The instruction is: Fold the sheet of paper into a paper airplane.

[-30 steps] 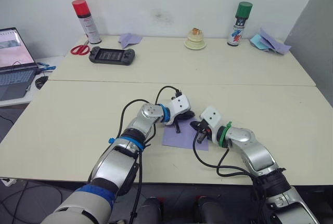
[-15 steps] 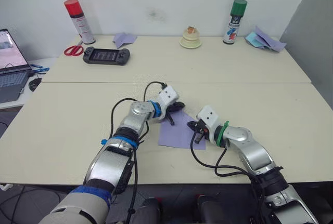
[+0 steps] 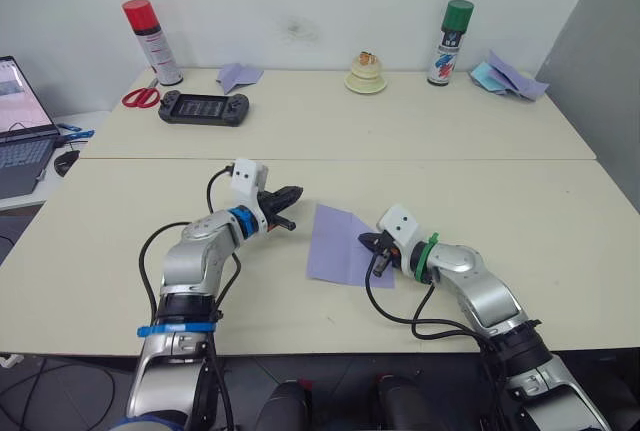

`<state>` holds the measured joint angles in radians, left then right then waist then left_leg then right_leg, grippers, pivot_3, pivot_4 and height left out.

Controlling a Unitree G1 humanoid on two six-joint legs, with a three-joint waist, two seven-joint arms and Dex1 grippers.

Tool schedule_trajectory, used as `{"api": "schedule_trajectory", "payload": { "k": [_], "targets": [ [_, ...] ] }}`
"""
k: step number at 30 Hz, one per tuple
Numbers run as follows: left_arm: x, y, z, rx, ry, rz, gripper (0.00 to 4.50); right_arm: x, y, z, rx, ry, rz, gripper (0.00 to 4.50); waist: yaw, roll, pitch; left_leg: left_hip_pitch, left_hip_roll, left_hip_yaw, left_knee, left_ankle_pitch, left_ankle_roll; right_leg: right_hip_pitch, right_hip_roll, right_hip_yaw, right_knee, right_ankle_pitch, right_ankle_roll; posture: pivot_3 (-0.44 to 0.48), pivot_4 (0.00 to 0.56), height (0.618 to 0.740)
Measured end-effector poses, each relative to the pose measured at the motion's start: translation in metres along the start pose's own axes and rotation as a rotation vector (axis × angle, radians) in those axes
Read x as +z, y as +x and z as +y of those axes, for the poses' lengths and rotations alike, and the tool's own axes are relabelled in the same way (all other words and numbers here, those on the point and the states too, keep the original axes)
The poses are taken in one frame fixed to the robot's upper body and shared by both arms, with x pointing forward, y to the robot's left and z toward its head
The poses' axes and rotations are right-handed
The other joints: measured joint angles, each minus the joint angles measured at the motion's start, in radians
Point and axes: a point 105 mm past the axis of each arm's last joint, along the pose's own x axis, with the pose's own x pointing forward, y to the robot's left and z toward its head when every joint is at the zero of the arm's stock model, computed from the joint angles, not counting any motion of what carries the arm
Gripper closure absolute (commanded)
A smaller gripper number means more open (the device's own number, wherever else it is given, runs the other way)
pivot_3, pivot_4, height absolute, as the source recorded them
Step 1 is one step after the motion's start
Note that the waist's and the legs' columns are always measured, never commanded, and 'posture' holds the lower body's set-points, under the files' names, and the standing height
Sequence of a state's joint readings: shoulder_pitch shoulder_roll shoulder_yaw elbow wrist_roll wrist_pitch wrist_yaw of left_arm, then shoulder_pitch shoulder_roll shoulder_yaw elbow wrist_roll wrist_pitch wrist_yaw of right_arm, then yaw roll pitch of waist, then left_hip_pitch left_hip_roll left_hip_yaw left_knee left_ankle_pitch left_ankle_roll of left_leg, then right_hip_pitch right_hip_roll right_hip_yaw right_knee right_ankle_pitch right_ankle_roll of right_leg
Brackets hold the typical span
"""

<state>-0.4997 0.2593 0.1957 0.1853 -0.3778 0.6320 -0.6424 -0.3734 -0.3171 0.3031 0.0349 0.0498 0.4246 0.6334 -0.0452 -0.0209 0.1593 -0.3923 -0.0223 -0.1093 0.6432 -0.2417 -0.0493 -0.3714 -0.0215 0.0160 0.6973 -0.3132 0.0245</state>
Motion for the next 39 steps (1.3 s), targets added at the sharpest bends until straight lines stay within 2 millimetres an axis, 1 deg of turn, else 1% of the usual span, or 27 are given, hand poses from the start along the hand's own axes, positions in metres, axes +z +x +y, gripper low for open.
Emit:
{"api": "schedule_trajectory", "payload": {
  "k": [3, 5, 9, 16, 20, 26, 29, 30, 34, 39],
  "targets": [
    [-0.006, -0.003, -0.007, -0.014, -0.170, -0.001, 2.81, 0.000, 0.000, 0.000, 0.004, 0.000, 0.001, 4.50, 0.000, 0.000, 0.000, 0.000, 0.000, 0.000, 0.000, 0.000, 0.000, 0.000, 0.000, 0.000, 0.000, 0.000, 0.000, 0.000, 0.150, 0.722],
    [-0.011, -0.004, -0.012, -0.023, -0.239, 0.020, 2.20, 0.000, 0.001, 0.000, 0.007, -0.001, 0.001, 4.50, -0.001, 0.000, 0.000, 0.000, 0.000, 0.000, 0.000, 0.000, 0.000, 0.000, 0.000, 0.000, 0.000, 0.000, 0.000, 0.000, 0.150, 0.722],
    [-0.020, -0.005, -0.019, -0.034, -0.331, 0.039, 2.20, 0.000, 0.000, -0.001, 0.012, -0.006, 0.003, 4.50, 0.001, 0.000, 0.000, 0.000, 0.000, 0.001, 0.000, 0.000, 0.000, 0.000, 0.000, 0.000, 0.000, 0.000, 0.000, 0.000, 0.150, 0.722],
    [-0.035, 0.003, -0.016, -0.006, -0.384, 0.072, 2.20, 0.000, -0.001, -0.001, 0.013, -0.010, 0.006, 4.50, 0.004, 0.000, 0.000, 0.000, 0.000, 0.001, 0.000, 0.000, -0.001, 0.000, 0.000, 0.001, 0.000, 0.000, 0.000, 0.000, 0.150, 0.722],
    [-0.035, 0.012, -0.013, 0.007, -0.386, 0.065, 2.20, 0.000, -0.001, -0.001, 0.014, -0.011, 0.006, 4.50, 0.005, 0.000, 0.000, 0.000, 0.000, 0.001, 0.000, 0.000, -0.001, 0.000, 0.000, 0.001, -0.001, 0.000, 0.000, 0.000, 0.150, 0.722],
    [-0.036, 0.017, -0.013, 0.009, -0.376, 0.064, 2.20, 0.000, -0.001, -0.001, 0.013, -0.014, 0.004, 4.50, 0.006, 0.000, 0.000, 0.001, 0.000, 0.001, -0.001, 0.000, -0.001, 0.000, 0.000, 0.001, -0.001, 0.000, 0.000, 0.000, 0.150, 0.722],
    [-0.038, 0.018, -0.013, 0.002, -0.372, 0.069, 2.80, 0.001, -0.002, -0.001, 0.013, -0.016, 0.002, 4.50, 0.007, 0.000, 0.000, 0.001, 0.000, 0.001, -0.001, 0.000, -0.001, 0.000, 0.000, 0.001, -0.001, 0.000, 0.000, 0.000, 0.150, 0.722],
    [-0.039, 0.018, -0.014, -0.003, -0.371, 0.074, 3.09, 0.001, -0.002, -0.001, 0.013, -0.016, 0.002, 4.50, 0.007, 0.000, 0.000, 0.000, 0.000, 0.001, -0.001, 0.000, -0.001, 0.000, 0.000, 0.001, -0.001, 0.000, 0.000, 0.000, 0.150, 0.722],
    [-0.039, 0.020, -0.018, -0.022, -0.366, 0.081, 4.47, 0.001, -0.002, -0.001, 0.013, -0.016, 0.002, 4.50, 0.007, 0.000, 0.000, 0.000, 0.000, 0.001, -0.001, 0.000, -0.001, 0.000, 0.000, 0.001, -0.001, 0.000, 0.000, 0.000, 0.150, 0.722],
    [-0.037, 0.022, -0.020, -0.040, -0.335, 0.086, 4.49, 0.001, -0.002, -0.001, 0.012, -0.016, 0.003, 4.50, 0.007, 0.000, 0.000, 0.000, 0.000, 0.001, -0.001, 0.000, -0.001, 0.000, 0.000, 0.001, -0.001, 0.000, 0.000, 0.000, 0.150, 0.722]
  ]
}}
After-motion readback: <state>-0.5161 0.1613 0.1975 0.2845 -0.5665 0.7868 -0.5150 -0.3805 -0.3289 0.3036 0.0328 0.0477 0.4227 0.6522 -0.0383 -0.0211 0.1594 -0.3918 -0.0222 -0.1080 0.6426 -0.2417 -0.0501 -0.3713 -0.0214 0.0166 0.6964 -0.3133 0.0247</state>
